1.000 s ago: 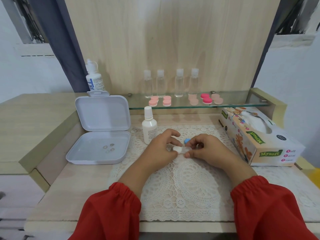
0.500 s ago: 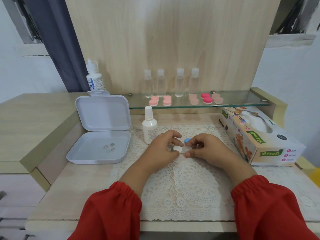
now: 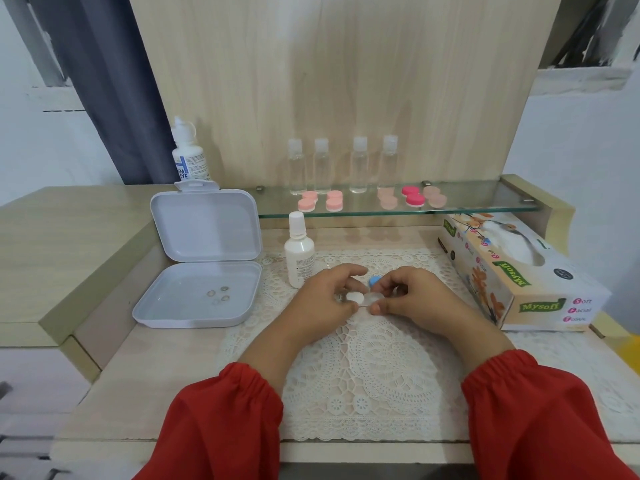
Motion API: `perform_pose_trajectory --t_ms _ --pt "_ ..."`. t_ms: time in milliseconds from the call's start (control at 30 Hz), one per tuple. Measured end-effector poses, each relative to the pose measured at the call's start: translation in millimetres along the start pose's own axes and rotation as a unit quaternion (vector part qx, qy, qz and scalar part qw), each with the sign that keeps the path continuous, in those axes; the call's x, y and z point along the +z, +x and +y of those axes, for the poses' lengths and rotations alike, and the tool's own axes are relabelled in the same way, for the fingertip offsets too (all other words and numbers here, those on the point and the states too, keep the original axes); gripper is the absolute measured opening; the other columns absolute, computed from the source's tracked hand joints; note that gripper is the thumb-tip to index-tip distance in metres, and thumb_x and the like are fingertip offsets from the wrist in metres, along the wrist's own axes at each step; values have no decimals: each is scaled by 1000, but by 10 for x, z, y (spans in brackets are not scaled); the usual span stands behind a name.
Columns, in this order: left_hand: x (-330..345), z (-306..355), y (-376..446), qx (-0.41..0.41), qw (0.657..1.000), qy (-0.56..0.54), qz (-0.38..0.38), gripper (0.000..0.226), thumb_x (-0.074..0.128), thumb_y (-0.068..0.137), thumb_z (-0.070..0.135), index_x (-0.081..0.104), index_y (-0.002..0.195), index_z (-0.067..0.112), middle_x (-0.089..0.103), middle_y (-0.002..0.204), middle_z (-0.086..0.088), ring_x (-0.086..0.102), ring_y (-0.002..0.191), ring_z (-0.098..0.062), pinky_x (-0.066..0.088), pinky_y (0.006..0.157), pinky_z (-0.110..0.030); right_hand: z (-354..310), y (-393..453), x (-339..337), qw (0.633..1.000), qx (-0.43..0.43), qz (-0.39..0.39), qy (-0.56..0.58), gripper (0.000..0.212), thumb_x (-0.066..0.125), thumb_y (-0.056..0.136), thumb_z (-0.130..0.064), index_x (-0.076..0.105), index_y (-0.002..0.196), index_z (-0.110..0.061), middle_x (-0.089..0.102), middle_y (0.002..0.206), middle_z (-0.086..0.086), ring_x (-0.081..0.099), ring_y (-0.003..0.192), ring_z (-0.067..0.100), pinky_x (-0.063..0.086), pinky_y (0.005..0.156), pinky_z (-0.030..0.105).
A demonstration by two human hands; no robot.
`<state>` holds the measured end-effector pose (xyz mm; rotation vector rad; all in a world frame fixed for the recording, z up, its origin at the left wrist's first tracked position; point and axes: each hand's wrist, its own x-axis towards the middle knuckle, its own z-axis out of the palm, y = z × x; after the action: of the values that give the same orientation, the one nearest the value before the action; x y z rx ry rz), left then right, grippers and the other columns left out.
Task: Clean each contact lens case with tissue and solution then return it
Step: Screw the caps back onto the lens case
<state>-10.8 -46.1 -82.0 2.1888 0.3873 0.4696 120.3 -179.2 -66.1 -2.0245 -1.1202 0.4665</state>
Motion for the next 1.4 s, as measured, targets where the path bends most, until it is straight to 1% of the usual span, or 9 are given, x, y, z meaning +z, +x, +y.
perform_pose_trajectory --t_ms 67,167,467,700,833,967,1133,1300,1400 --pt "6 8 -8 6 1000 1 -5 56 66 81 6 53 130 30 65 115 12 53 114 -1 42 95 -19 5 -1 -1 1000 3 -1 2 23 85 70 -23 70 88 -23 62 80 -11 51 64 0 38 62 15" --pt "7 10 -7 9 1000 19 20 53 74 79 21 51 125 33 60 109 11 50 107 -3 38 81 -10 4 -3 -2 1000 7 0 5 24 85 70 -23 70 89 -22 62 80 -12 51 66 0 38 62 14" --pt "3 10 -2 -2 1000 12 26 48 73 80 15 51 119 33 62 100 12 53 100 -1 40 72 -6 -10 -5 -4 1000 3 -2 -3 24 84 71 -23 70 91 -22 61 82 -12 51 66 1 38 62 14" --pt "13 40 -10 1 1000 16 23 46 75 79 19 50 115 35 61 99 12 51 103 -5 42 80 -16 -10 -8 -7 1000 3 -1 -4 23 84 71 -23 70 90 -22 61 82 -13 51 67 0 37 62 14" --pt "-7 37 -7 -2 1000 -1 10 45 70 81 8 52 113 35 64 98 15 52 107 -5 48 81 -22 -7 -7 0 1000 3 -2 -1 22 84 71 -22 70 89 -22 61 81 -13 51 66 -1 36 61 13" --pt "10 48 -11 1 1000 15 25 42 74 80 22 51 114 32 60 101 9 50 102 -4 43 80 -18 -2 -10 -5 1000 4 0 3 23 84 71 -24 70 89 -22 62 82 -12 51 64 -1 38 61 12" --pt "-5 45 -6 -2 1000 -12 13 40 72 81 15 55 112 33 63 102 13 53 103 -2 43 80 -15 1 -4 0 1000 8 -1 7 22 85 70 -23 70 88 -23 62 80 -13 50 62 -2 37 60 11" --pt "-5 56 -10 -14 1000 -12 24 38 74 80 16 55 109 31 62 102 9 54 101 -3 42 68 -4 -2 -12 -2 1000 6 0 6 22 84 71 -22 69 87 -24 60 80 -13 51 65 -1 37 60 11" --pt "-10 53 -10 -15 999 -28 9 38 71 81 9 59 110 30 65 104 10 58 101 -3 45 74 -6 6 5 0 1000 2 2 0 22 84 71 -24 68 86 -26 60 80 -13 51 65 0 37 61 13"
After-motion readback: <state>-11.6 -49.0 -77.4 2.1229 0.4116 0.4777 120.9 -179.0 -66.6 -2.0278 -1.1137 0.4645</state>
